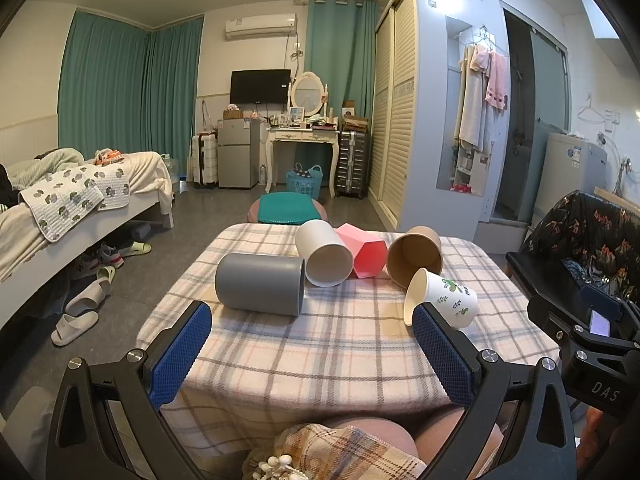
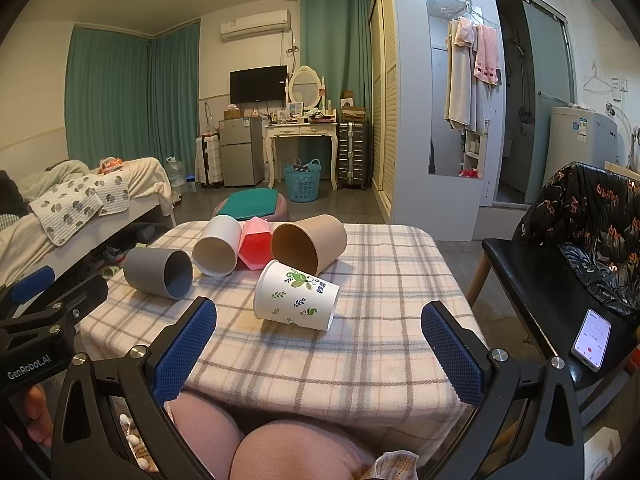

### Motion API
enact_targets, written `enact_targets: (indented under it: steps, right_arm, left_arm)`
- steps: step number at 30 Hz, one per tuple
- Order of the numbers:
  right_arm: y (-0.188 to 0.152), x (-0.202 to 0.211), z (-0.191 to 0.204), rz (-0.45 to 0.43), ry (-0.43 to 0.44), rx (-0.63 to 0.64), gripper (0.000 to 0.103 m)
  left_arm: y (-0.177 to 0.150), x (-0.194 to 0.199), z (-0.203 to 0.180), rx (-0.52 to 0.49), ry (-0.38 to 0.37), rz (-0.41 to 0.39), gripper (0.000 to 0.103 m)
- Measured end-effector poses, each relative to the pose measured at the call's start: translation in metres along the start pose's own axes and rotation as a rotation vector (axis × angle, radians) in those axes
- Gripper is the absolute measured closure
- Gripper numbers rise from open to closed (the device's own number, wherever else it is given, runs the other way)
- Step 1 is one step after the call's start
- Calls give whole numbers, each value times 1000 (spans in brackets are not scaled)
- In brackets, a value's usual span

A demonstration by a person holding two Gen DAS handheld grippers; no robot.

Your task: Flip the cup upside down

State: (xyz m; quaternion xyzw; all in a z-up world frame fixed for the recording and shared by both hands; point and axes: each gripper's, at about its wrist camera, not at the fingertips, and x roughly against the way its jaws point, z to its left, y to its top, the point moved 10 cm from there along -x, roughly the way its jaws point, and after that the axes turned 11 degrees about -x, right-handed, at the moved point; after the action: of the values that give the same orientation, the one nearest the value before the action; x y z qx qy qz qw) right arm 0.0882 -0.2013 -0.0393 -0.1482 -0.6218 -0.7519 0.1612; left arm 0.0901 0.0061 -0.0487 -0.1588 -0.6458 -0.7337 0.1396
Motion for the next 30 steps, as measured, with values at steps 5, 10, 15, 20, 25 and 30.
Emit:
enact_targets:
  steps: [5,10,15,20,25,30]
  right_arm:
    - [-6,-2,1,4,-1,-1,0]
    - [-12,-7,0,7,-3,-2,0]
    - [-12,-7,0,10,-2,-3,0]
    - [-14,-10,-2,11,-1,-3,0]
    - [-14,-10,-2,12,-1,-4,0]
    - [-23,-11,4,28,7,6,0]
  left_arm:
    - [-1,0,0,-1,-1,1,0]
    - [-1,0,0,0,-1,2,0]
    - [-3,0,0,0,-1,5,0]
    - [-5,0,1,0,0,6,0]
    - [-10,-1,1,1,0,12,0]
    - [-20,-6,0,-2,-2,28,0]
